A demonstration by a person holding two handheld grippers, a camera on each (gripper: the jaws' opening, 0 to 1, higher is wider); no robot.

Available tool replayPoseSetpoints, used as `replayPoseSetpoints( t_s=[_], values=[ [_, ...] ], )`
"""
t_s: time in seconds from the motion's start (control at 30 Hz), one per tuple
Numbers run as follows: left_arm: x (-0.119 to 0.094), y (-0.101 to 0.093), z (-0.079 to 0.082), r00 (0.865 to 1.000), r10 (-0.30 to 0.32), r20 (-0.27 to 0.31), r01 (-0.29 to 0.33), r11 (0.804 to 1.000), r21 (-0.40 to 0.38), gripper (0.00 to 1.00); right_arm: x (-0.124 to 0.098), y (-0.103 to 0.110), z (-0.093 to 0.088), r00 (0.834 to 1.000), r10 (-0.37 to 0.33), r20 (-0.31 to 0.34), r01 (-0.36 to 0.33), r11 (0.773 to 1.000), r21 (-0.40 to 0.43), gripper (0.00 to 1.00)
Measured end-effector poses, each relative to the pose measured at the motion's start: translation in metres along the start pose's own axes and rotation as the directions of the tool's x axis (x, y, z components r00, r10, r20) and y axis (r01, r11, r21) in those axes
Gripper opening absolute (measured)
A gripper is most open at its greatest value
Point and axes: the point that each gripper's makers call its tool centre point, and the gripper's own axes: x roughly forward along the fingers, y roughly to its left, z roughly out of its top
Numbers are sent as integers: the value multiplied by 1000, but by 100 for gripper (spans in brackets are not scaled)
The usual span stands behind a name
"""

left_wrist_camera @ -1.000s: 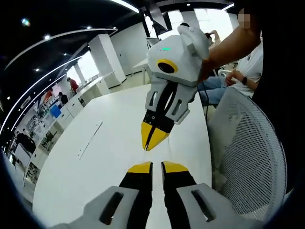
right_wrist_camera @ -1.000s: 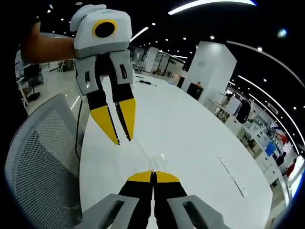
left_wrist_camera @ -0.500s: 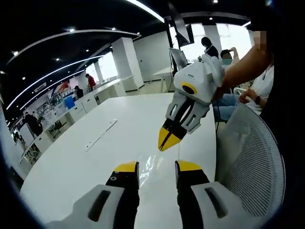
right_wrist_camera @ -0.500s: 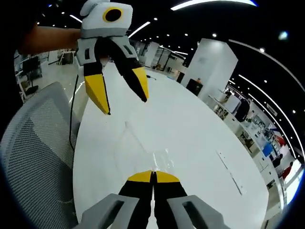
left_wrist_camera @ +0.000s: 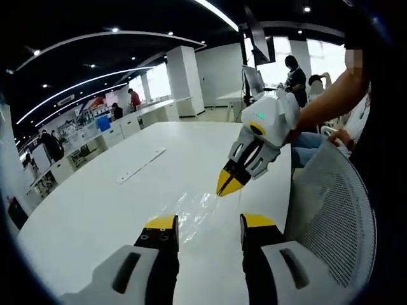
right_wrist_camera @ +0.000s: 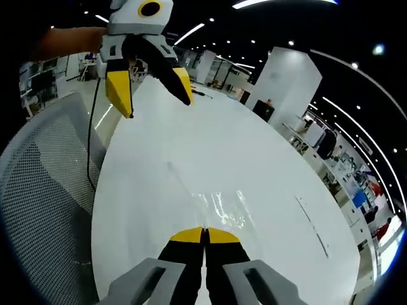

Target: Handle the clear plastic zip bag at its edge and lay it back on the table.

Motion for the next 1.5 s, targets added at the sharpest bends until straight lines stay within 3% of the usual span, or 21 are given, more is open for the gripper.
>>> replayPoseSetpoints(
  t_s=[0.37,0.8,1.03,1.5],
  values=[
    [-6,0,-13,1000,17,-16,-18,1000,-25,37,15,-1,-9,1000,16,-15,-16,1000,-4,0],
    [-4,-9,-22,999,9,-35,-10,1000,-24,38,32,4,-35,996,46,-76,-44,999,27,0],
    [-4,-12,-27,999,11,-42,-13,999,-35,38,37,10,-42,993,73,-94,-65,994,92,0],
    [-8,-11,-38,998,24,-57,-26,999,-41,38,42,8,-39,997,35,-71,-17,971,239,0]
  ],
)
